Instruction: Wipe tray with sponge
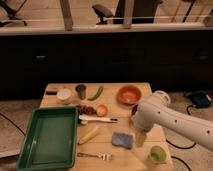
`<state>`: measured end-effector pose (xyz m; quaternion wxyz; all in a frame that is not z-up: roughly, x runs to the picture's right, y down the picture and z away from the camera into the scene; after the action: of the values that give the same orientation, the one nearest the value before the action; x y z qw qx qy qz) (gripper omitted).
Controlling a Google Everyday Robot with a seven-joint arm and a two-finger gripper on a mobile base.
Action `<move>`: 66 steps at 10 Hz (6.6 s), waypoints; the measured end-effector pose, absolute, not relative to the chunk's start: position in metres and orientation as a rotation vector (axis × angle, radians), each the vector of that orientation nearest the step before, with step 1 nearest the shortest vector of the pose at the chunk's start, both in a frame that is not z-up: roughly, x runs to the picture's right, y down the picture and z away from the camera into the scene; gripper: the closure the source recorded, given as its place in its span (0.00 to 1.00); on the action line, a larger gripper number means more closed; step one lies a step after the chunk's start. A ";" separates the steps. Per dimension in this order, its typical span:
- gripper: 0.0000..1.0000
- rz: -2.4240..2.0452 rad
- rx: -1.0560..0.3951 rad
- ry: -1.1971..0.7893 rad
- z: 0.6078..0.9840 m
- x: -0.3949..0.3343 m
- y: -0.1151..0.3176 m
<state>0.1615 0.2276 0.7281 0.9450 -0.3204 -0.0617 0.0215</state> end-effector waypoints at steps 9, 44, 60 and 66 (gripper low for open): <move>0.20 0.133 -0.694 -0.168 0.762 0.159 0.246; 0.20 0.159 -0.722 -0.232 0.804 0.161 0.284; 0.65 0.006 -0.699 -0.248 0.796 0.104 0.294; 1.00 -0.007 -0.708 -0.238 0.788 0.106 0.292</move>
<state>0.1064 0.2915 0.7877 0.9311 -0.3457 -0.1161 -0.0033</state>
